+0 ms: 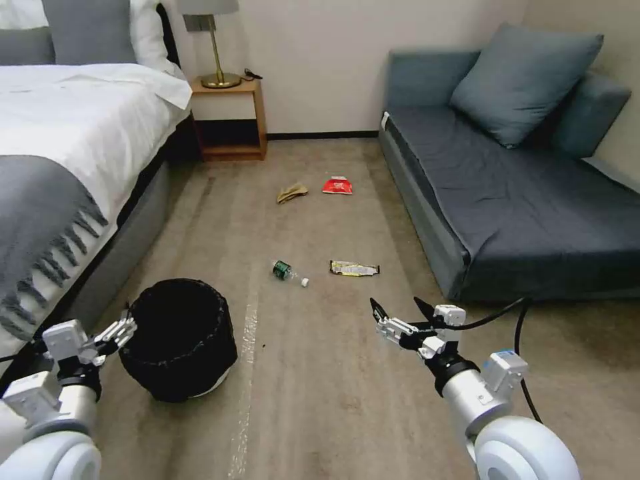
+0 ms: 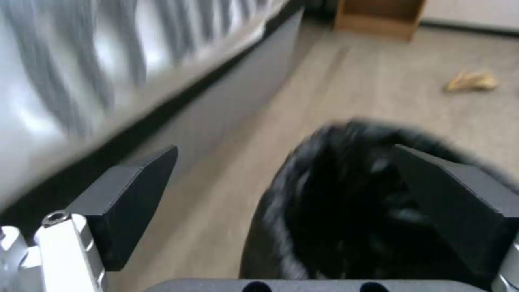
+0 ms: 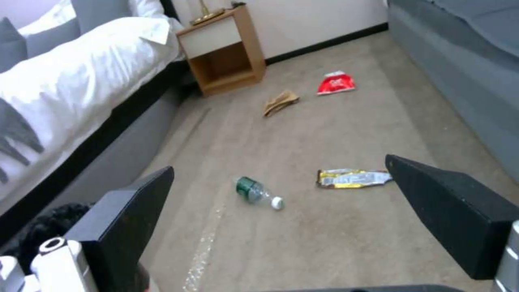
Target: Pick up the trash bin, then pick up the garbage on the floor and place it into the trash bin.
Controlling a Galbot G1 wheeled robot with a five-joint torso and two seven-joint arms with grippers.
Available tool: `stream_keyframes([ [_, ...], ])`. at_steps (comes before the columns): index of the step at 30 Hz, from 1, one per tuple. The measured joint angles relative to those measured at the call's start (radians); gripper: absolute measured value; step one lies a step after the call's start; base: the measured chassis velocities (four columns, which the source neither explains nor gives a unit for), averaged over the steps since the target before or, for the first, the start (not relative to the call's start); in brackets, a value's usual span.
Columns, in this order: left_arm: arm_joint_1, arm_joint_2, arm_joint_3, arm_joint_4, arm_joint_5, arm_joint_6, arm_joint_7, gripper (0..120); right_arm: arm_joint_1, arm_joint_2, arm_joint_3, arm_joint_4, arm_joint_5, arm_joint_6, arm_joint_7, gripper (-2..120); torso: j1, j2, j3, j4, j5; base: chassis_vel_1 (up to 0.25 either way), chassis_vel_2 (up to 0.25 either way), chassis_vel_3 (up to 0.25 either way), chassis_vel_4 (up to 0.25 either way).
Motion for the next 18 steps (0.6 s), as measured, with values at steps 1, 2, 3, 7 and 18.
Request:
stream_keyframes([
  [1, 0.000, 0.000, 0.000, 0.000, 0.000, 0.000, 0.000, 98, 0.000, 0.000, 0.000, 0.000, 0.000, 0.000, 0.000, 100, 0.000, 0.000, 0.000, 0.0000, 0.0000, 0.000, 0.000, 0.000, 0.000],
  [2, -0.012, 0.000, 0.000, 0.022, -0.030, 0.017, -0.009, 98, -0.003, -0.001, 0.001, -0.002, -0.001, 0.003, 0.000, 100, 0.000, 0.000, 0.000, 0.0001, 0.0000, 0.000, 0.000, 0.000, 0.000],
  [3, -0.020, -0.004, 0.002, 0.039, -0.046, 0.031, -0.017, 98, -0.006, -0.001, 0.001, -0.003, -0.002, 0.004, -0.001, 100, 0.000, 0.000, 0.000, -0.0001, 0.0003, 0.000, 0.000, 0.000, 0.000],
  [7, -0.045, -0.027, 0.016, 0.079, -0.070, 0.071, -0.032, 97, -0.007, 0.002, 0.001, -0.002, -0.003, 0.005, -0.002, 100, 0.000, 0.000, 0.000, 0.0000, 0.0003, 0.000, 0.000, 0.000, 0.000],
  [18, -0.118, -0.063, 0.042, 0.112, -0.245, 0.151, -0.067, 97, -0.014, -0.007, 0.008, 0.022, -0.004, -0.001, -0.003, 100, 0.000, 0.000, 0.000, 0.0000, 0.0003, 0.000, 0.000, 0.000, 0.000],
])
